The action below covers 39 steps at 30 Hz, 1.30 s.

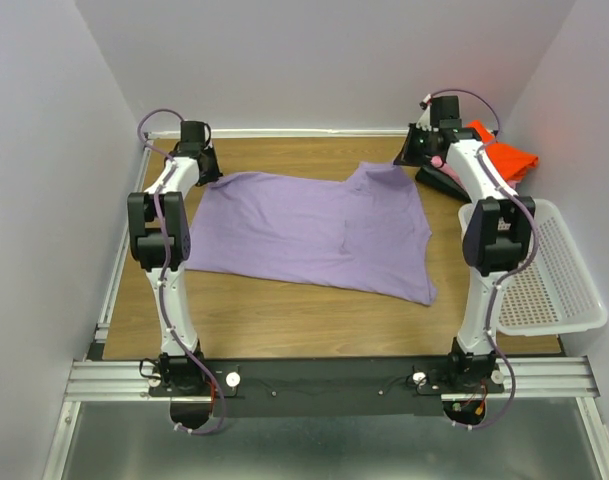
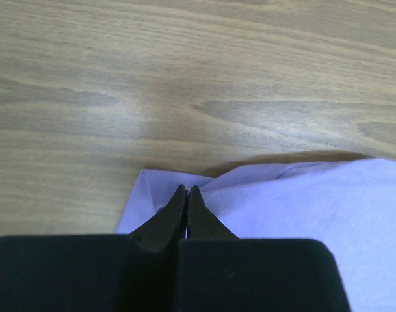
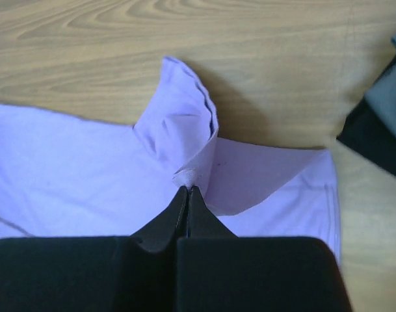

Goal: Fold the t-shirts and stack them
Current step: Fold the tshirt

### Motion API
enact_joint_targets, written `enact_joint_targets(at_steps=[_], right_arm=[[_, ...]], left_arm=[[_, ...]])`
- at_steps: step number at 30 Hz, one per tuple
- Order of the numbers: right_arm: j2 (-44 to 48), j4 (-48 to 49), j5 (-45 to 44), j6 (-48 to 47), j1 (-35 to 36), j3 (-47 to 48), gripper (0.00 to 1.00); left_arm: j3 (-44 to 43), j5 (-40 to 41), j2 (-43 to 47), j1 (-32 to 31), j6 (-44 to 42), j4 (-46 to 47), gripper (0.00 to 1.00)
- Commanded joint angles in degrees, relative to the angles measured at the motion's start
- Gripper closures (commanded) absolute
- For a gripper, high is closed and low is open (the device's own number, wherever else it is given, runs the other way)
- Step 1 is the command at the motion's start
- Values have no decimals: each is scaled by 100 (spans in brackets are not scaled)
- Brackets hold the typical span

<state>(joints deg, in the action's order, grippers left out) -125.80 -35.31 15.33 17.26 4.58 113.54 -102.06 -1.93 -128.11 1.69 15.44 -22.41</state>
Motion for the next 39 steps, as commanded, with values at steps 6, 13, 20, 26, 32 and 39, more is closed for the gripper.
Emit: enact_joint_targets(at_steps=[6,13,20,26,32,39], right_arm=[[1557,130,233,-126,34,-1807,99],[2567,130,216,41,96,-3012,99],[3279,121,198,269,166,-3838,99],[3860,68,93,568,175,-4331,99],[4300,-142,-21,674,166,-4647,99],[4590,-345,-92,683,166,-5068,99]], left_arm=[[546,624,752,85,-357,334,100],[995,686,1130,191,-445,360,100],[1311,791,1394,261,-481,317,100],[1619,651,1649,279,-525,448,100],[1899,536,1974,288,-498,632,100],[2304,396,2106,314,-577,668,100]])
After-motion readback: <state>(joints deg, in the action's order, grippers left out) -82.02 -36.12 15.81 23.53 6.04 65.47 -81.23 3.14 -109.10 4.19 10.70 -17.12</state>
